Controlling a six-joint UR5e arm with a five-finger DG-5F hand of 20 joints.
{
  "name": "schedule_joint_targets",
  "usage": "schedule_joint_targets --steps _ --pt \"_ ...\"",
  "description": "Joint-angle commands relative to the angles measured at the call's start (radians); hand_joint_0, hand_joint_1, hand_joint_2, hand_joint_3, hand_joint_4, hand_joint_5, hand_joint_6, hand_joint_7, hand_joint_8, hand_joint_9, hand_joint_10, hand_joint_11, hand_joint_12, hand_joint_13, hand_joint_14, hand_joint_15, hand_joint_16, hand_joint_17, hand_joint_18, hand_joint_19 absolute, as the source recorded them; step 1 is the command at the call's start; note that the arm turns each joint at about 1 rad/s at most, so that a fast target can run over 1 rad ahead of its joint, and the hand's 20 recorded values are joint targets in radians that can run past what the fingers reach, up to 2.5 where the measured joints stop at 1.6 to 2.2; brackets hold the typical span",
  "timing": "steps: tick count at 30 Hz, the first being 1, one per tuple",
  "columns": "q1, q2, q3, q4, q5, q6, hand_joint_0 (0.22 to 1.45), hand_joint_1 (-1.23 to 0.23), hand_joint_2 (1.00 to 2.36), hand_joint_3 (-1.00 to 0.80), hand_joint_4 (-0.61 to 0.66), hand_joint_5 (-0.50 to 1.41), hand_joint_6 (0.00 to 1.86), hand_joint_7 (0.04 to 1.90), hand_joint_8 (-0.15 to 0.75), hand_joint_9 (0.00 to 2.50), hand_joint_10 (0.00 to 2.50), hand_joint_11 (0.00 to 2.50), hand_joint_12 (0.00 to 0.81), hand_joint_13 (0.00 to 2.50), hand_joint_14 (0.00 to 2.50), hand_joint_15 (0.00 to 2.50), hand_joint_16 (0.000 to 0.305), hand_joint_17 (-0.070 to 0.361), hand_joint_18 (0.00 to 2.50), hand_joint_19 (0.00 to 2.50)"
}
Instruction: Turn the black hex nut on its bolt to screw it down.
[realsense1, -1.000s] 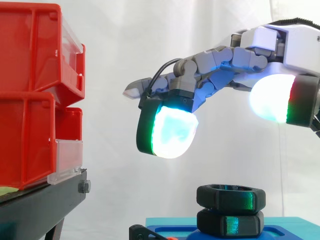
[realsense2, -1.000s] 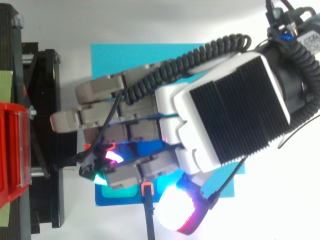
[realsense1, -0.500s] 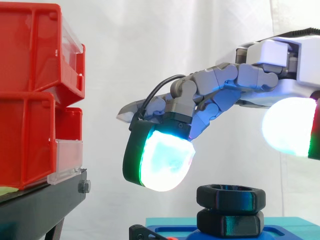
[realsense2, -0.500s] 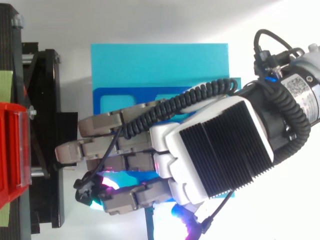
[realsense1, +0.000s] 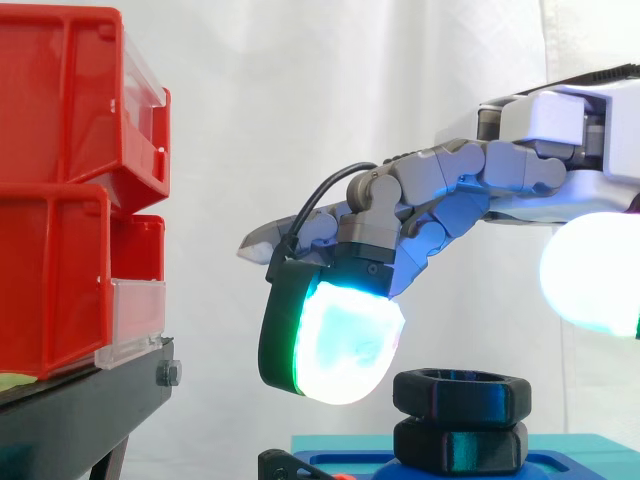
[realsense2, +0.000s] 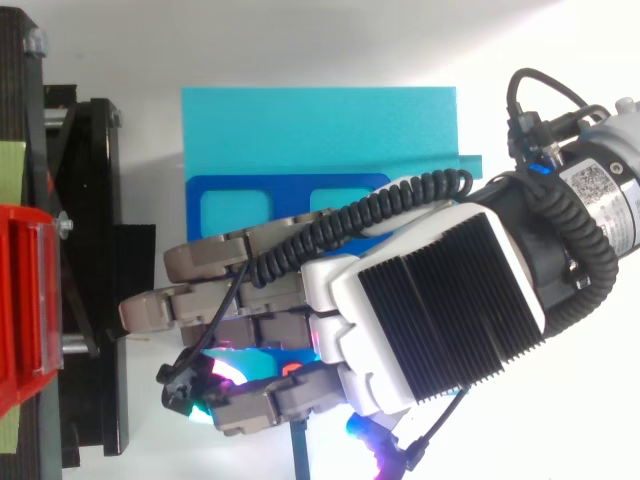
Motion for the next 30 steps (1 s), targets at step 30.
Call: schedule_joint_targets --steps 30 --pt "-0.04 0.0 -0.031 0.036 -0.006 -0.017 0.53 -0.22 1.0 -0.5 0.02 -0.04 0.5 1.36 0.264 0.75 0.0 0.0 0.341 0.32 0.0 0.0 0.046 0.104 0.36 0.3"
